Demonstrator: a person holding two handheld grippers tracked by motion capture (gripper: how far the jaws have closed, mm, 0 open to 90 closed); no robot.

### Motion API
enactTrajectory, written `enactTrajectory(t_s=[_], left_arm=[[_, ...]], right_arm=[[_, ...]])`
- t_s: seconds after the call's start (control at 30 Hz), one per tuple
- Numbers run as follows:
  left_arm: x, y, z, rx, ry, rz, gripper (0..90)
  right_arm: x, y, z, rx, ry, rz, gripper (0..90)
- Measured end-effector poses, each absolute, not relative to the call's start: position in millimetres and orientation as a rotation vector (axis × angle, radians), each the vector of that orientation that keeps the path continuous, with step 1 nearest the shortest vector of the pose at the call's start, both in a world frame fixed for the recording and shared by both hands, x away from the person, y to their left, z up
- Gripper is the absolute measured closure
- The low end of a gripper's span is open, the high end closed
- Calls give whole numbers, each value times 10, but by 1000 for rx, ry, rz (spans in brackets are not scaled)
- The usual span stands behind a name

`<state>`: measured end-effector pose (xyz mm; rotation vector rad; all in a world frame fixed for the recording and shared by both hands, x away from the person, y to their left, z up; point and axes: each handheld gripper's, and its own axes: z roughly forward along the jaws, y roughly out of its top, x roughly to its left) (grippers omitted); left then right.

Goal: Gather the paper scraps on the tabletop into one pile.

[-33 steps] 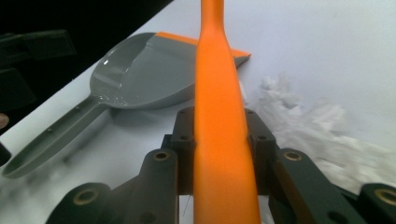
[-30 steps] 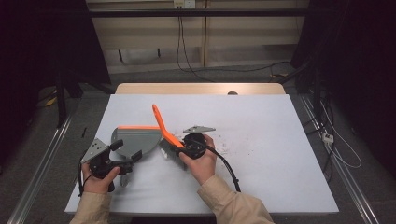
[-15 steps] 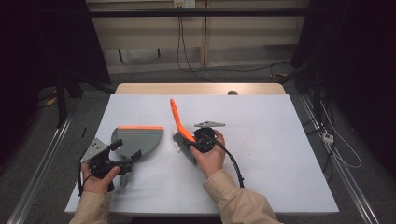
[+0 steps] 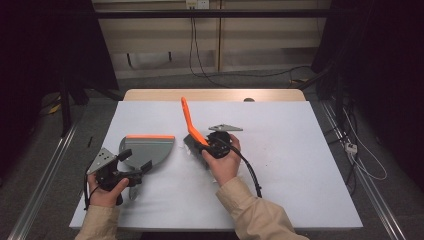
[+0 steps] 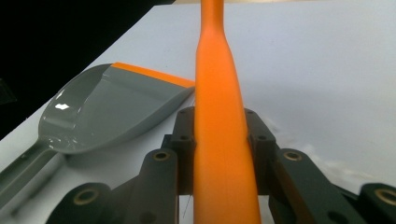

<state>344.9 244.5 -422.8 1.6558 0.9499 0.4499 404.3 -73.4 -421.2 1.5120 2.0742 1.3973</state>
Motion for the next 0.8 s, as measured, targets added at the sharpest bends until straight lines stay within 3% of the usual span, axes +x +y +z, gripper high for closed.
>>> enactTrajectory(t_s=[0.23, 0.5, 0.6, 0.8], left_arm=[[3453, 2449, -4239, 1657, 952, 445, 63], [3443, 2462, -4228, 1659, 947, 453, 63], [3446, 2457, -4218, 1652, 948, 457, 63], [3438, 2459, -4204, 1646, 945, 459, 64]], right_arm=[[4246, -526, -4362, 1569, 2101, 1323, 715], [4176, -838, -4293, 1562, 2081, 1238, 716], [4131, -935, -4266, 1564, 2061, 1348, 715], [4116, -767, -4181, 1506, 2072, 1380, 715]])
